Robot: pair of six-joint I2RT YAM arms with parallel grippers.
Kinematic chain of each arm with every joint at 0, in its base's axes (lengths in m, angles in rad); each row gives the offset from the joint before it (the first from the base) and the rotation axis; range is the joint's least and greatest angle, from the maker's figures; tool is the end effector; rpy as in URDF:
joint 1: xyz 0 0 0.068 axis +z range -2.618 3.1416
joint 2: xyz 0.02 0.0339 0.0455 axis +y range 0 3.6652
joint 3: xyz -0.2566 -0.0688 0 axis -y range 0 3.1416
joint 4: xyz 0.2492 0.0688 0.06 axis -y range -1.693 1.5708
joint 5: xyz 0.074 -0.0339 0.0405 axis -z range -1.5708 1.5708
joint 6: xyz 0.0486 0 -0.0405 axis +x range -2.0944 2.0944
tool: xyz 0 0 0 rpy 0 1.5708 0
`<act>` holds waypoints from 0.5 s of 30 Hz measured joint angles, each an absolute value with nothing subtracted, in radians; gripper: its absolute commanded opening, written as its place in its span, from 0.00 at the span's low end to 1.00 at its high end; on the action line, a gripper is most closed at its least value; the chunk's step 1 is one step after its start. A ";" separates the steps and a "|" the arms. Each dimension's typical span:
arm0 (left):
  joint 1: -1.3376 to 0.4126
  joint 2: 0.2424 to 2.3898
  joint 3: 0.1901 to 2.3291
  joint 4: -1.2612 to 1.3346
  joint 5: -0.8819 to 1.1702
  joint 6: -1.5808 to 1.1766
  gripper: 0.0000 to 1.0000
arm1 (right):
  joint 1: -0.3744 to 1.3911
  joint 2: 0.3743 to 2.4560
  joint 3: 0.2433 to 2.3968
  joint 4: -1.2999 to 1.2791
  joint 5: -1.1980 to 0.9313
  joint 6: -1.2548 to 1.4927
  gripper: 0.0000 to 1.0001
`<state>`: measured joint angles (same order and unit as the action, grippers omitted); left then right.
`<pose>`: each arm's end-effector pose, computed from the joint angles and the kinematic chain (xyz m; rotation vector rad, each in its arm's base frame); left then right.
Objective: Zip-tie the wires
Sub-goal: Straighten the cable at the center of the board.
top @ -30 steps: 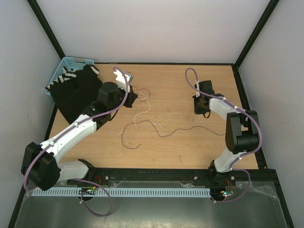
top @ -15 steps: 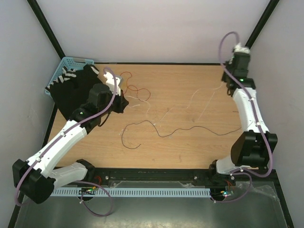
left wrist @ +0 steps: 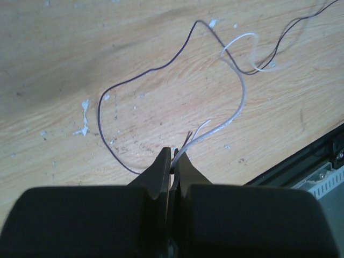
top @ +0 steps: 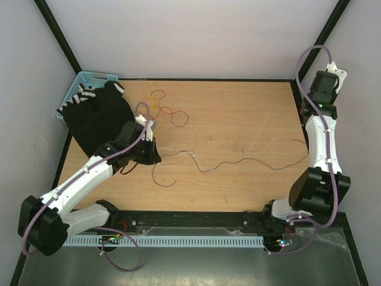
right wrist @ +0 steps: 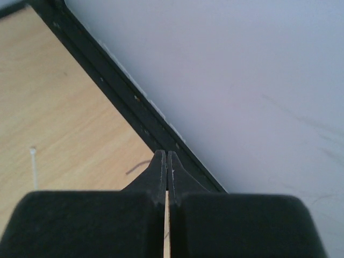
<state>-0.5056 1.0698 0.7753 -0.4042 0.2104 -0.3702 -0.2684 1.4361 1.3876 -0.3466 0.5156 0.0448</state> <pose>0.2100 -0.1279 0.2455 0.2739 2.3330 -0.6879 0.3260 -0.1145 0.3709 0.6387 1.8613 -0.6519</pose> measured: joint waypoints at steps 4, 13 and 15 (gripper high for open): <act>-0.503 1.095 0.772 -0.443 0.223 -0.392 0.00 | -0.277 1.436 1.304 -0.351 0.522 0.044 0.00; -0.480 1.141 0.728 -0.464 0.284 -0.436 0.00 | -0.348 1.459 1.246 -0.348 0.519 0.037 0.00; -0.480 1.160 0.709 -0.466 0.294 -0.443 0.00 | -0.352 1.468 1.243 -0.344 0.513 0.037 0.00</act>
<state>-0.4805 1.1599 0.7090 -0.4664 0.2935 -0.4435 -0.3523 1.4677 1.2427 -0.3443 0.5133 0.0368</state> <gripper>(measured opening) 0.004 0.014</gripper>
